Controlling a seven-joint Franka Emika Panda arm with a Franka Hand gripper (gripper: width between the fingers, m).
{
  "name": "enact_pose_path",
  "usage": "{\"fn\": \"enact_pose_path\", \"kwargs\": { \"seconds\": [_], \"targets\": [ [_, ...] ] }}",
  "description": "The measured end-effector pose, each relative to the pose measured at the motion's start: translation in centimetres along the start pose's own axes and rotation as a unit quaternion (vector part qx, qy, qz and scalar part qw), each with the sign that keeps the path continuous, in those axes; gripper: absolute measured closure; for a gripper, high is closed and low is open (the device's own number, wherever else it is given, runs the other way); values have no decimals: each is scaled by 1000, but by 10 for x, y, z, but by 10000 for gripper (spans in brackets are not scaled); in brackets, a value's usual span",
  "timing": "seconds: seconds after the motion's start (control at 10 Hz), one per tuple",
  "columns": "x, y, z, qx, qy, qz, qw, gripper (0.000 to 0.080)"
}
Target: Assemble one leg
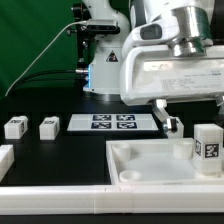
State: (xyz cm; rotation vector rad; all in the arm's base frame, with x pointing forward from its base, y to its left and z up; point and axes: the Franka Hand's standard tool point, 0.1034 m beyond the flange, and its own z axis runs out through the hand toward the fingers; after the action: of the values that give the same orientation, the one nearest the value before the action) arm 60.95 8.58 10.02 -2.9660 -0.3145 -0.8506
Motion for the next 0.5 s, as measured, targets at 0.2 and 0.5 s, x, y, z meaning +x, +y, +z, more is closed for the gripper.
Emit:
{"fn": "enact_pose_path", "kwargs": {
  "seconds": [0.2, 0.5],
  "targets": [
    [2, 3, -8, 0, -8, 1, 1000, 150],
    [-7, -5, -9, 18, -86, 3, 996, 150]
  ]
}}
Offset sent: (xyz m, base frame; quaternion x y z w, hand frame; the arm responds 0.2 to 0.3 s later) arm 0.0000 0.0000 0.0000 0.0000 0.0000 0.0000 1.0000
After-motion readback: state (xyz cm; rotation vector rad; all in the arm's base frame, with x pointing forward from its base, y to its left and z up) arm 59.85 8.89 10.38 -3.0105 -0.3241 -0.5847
